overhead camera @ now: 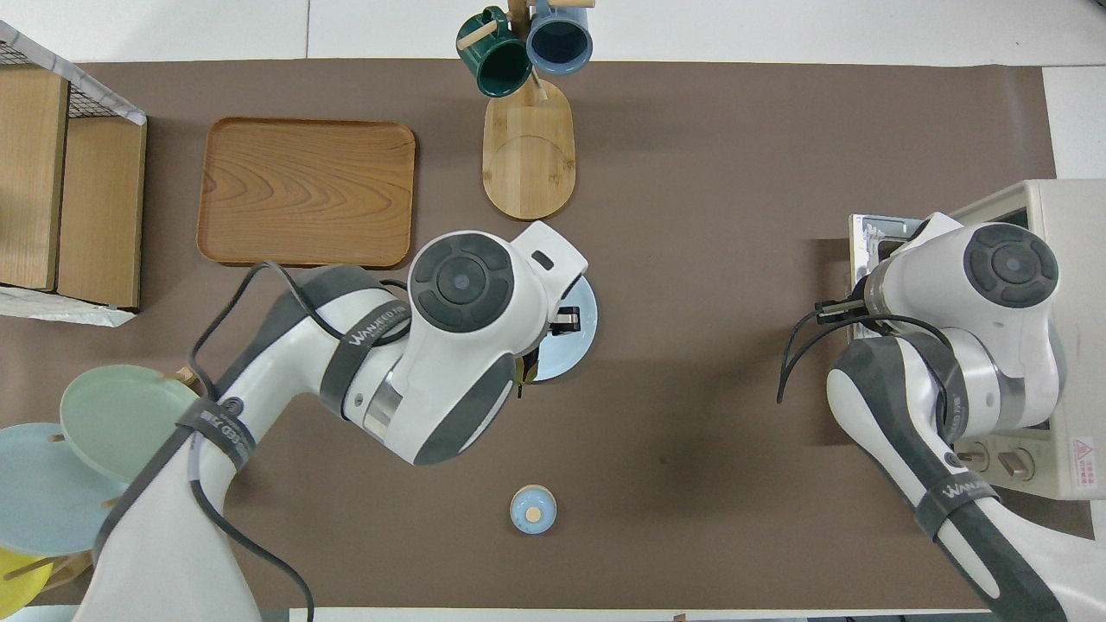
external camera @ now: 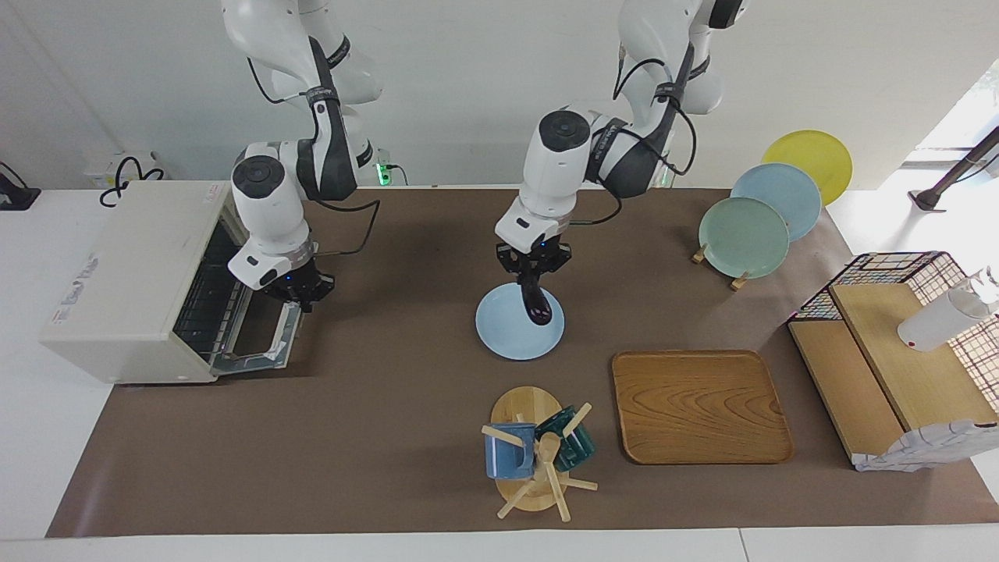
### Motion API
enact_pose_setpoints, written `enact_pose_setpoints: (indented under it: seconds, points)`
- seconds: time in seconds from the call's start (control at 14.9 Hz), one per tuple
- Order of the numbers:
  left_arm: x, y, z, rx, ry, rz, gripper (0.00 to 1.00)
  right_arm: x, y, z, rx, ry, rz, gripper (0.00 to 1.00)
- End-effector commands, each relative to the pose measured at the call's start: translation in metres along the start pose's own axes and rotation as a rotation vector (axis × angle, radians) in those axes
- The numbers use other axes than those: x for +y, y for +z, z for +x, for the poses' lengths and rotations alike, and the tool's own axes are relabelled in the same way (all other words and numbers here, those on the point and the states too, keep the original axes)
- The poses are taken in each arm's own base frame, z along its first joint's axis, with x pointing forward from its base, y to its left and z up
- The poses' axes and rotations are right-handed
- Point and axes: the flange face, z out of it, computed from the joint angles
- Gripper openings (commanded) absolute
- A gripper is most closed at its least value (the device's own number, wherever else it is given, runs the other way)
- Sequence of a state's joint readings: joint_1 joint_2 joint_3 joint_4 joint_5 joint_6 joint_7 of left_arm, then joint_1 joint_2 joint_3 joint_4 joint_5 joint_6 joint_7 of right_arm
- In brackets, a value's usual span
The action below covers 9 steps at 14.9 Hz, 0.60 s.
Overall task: Put eggplant into oven
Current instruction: 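Carry the eggplant toward the blue plate while the right gripper opens the oven door, then lower the eggplant onto the blue plate and open the left gripper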
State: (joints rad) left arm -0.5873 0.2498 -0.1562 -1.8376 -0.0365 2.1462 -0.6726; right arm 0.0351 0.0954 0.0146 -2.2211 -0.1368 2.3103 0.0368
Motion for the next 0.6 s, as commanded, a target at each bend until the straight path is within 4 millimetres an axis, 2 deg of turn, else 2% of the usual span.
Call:
enact_pose_setpoints:
  seconds: [0.0, 0.07, 0.2, 0.4, 0.54]
  points:
    - [0.005, 0.028, -0.008, 0.002, -0.01, -0.007, 0.0, 0.014, 0.018, 0.005, 0.005, 0.038, -0.001, 0.0]
    - [0.007, 0.042, -0.008, -0.008, -0.008, 0.001, 0.0, 0.01, 0.026, 0.006, -0.005, 0.05, 0.002, 0.0]
    - [0.008, 0.049, -0.008, -0.007, -0.006, 0.002, 0.0, -0.004, 0.024, 0.008, 0.0, 0.049, 0.006, 0.0]
    - [0.002, 0.057, -0.002, -0.004, -0.006, 0.002, 0.0, -0.01, 0.021, 0.011, 0.003, 0.084, 0.035, 0.0]
    - [0.0, 0.065, -0.004, -0.007, -0.009, 0.004, 0.0, -0.041, 0.013, 0.018, 0.023, 0.093, 0.095, 0.0]
